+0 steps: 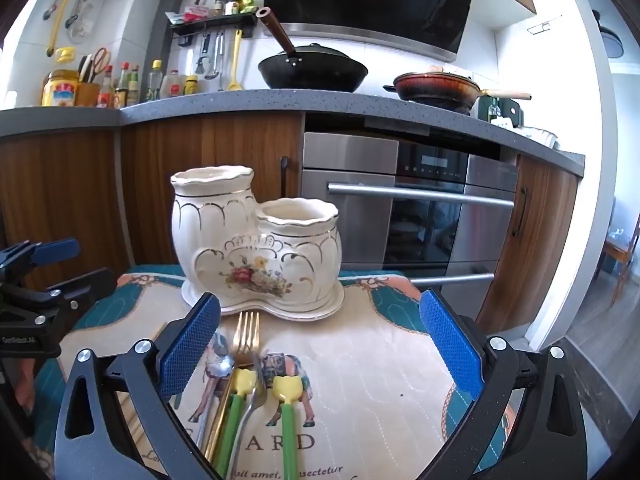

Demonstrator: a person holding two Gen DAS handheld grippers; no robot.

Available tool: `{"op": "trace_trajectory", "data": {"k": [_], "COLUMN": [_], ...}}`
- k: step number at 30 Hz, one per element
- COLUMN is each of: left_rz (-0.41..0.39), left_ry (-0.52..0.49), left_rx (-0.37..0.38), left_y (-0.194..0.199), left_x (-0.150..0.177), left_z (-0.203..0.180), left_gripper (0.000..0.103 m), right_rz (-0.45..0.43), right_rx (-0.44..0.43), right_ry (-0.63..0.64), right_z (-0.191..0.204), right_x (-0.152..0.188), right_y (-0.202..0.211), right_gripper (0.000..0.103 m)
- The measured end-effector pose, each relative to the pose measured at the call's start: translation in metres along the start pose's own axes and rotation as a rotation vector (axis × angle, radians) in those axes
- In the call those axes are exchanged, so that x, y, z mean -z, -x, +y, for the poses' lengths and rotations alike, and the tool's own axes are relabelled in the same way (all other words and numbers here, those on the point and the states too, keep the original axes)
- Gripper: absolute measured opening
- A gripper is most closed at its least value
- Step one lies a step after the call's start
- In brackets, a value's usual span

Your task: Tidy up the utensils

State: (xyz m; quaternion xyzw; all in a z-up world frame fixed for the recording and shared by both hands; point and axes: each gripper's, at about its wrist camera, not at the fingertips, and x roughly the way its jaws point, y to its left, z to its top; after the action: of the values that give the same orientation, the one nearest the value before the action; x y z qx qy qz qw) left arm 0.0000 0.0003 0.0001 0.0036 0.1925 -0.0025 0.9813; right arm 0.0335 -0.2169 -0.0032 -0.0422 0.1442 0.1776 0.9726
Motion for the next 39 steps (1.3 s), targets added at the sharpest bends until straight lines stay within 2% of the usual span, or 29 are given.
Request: {"op": "trace_trajectory", "data": {"k": [39], "left_rz": [0.011], "left_ry": [0.006], "left_rx": [0.002], "left_y": [-0.0002], "left_x": [0.0], "left_z": [0.0002], "left_gripper": [0.098], "right_rz": [0.006], "right_rx": [-0.003], "right_ry": [-0.012], "right_z": [-0.002], "right_x": [0.0017], "right_y": [-0.0029], "right_gripper": [0.099]}}
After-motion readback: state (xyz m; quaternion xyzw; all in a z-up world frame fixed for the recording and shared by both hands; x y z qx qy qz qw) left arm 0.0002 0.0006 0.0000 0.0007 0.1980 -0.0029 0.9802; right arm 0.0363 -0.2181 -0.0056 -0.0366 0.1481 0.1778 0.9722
